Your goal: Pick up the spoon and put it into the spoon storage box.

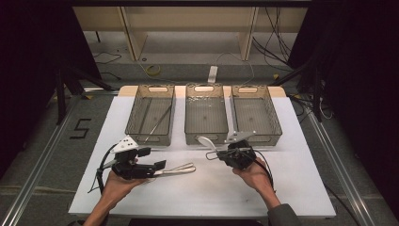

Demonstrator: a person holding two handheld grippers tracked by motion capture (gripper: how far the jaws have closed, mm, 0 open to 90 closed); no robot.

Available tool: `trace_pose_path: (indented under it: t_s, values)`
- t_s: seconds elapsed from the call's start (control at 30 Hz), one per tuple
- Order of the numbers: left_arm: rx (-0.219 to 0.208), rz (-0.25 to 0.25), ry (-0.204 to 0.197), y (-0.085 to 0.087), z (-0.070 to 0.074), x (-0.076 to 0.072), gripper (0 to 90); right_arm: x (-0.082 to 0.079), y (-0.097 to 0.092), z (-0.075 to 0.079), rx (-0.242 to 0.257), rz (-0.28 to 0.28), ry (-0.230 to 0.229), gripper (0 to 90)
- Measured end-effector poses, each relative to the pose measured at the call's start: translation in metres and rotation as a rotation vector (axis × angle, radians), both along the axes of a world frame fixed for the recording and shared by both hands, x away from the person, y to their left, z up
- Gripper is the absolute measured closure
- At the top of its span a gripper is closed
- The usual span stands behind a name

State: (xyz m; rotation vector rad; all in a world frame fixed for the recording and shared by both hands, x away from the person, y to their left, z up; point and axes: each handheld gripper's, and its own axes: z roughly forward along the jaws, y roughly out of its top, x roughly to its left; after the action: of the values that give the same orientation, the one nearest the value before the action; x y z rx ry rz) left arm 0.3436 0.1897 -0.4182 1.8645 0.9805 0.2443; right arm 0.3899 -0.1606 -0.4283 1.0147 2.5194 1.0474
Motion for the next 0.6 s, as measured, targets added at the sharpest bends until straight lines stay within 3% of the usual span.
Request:
trace_pose_path:
  t_s: [0.6]
  values:
    - [-0.001, 0.002, 0.001, 0.001, 0.0, 0.001, 16.8, 0.044, 0.009, 0.029, 0.041, -0.045, -0.032, 86.4]
